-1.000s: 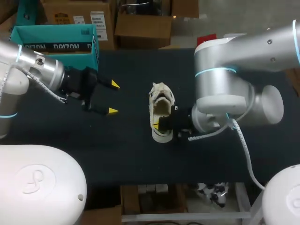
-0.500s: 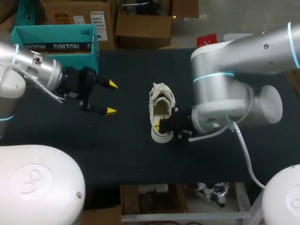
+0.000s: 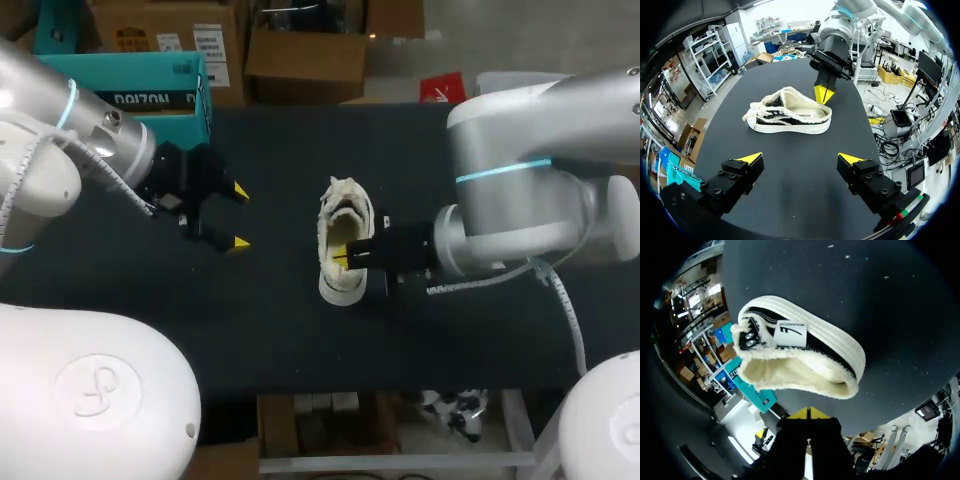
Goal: Open the shoe tongue, take the insole out of the shoe, put the insole back into the shoe, and pack the shoe into the shoebox
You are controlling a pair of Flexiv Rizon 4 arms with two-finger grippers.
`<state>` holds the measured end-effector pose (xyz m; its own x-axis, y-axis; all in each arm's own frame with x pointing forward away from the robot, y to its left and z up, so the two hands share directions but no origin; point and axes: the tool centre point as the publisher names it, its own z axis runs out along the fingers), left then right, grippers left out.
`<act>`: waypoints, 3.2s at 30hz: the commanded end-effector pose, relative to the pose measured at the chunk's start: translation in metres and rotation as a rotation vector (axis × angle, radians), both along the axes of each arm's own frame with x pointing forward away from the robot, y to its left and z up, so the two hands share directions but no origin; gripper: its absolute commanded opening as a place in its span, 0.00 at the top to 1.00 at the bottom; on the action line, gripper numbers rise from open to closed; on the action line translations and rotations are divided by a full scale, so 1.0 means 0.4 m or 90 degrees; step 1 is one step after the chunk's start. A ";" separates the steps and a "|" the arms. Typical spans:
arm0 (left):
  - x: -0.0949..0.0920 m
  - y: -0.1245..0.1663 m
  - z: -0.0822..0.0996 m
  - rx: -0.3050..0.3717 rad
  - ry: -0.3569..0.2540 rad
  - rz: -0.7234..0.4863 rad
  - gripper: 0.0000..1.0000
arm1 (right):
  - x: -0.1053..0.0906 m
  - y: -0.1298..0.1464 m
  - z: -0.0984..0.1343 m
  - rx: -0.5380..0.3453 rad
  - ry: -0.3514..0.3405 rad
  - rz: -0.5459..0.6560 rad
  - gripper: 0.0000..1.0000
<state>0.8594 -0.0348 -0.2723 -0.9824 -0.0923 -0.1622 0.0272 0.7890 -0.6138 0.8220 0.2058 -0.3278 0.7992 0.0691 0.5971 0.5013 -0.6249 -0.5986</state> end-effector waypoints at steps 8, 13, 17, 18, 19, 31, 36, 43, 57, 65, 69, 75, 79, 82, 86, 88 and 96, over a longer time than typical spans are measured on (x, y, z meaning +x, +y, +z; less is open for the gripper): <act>-0.012 -0.017 0.002 0.035 -0.002 0.013 0.00 | 0.005 -0.092 0.120 0.047 0.074 0.226 0.00; -0.012 -0.017 0.002 0.035 -0.002 0.013 0.00 | 0.005 -0.092 0.120 0.047 0.074 0.226 0.00; -0.016 -0.033 -0.007 0.042 0.005 0.052 0.00 | 0.005 -0.092 0.120 0.047 0.074 0.226 0.00; -0.018 -0.045 -0.016 0.052 0.009 0.091 0.00 | 0.006 -0.109 0.113 0.049 0.073 0.242 0.00; -0.009 -0.054 -0.022 0.063 0.015 0.114 0.00 | 0.006 -0.130 0.114 0.048 0.062 0.284 0.00; 0.001 -0.079 -0.039 0.073 0.137 0.364 0.00 | 0.011 -0.249 0.180 -0.091 0.055 0.496 0.00; 0.001 -0.079 -0.039 0.073 0.137 0.364 0.00 | 0.011 -0.249 0.180 -0.091 0.055 0.496 0.00; 0.008 -0.098 -0.050 0.079 0.153 0.393 0.00 | 0.013 -0.261 0.175 -0.107 0.027 0.539 0.00; -0.003 -0.202 -0.126 0.115 0.301 0.691 0.00 | -0.057 -0.356 0.232 -0.334 -0.073 0.645 0.00; 0.026 -0.233 -0.151 0.094 0.353 0.788 0.00 | -0.050 -0.410 0.218 -0.452 -0.137 0.830 0.00; 0.040 -0.254 -0.154 0.089 0.353 0.817 0.00 | -0.045 -0.415 0.214 -0.425 -0.133 0.817 0.00; 0.068 -0.284 -0.175 0.095 0.310 0.842 0.00 | -0.045 -0.415 0.214 -0.425 -0.133 0.817 0.00; 0.088 -0.300 -0.195 0.104 0.330 0.850 0.05 | -0.053 -0.434 0.210 -0.436 -0.172 0.836 0.00; 0.096 -0.299 -0.209 0.108 0.334 0.857 0.47 | -0.071 -0.465 0.204 -0.469 -0.220 0.870 0.00; 0.110 -0.294 -0.219 0.111 0.327 0.877 0.67 | -0.093 -0.501 0.195 -0.507 -0.267 0.896 0.00; 0.115 -0.295 -0.221 0.112 0.328 0.877 0.75 | -0.098 -0.508 0.192 -0.523 -0.284 0.919 0.00; 0.132 -0.301 -0.218 0.108 0.331 0.877 0.80 | -0.095 -0.524 0.191 -0.562 -0.307 0.999 0.00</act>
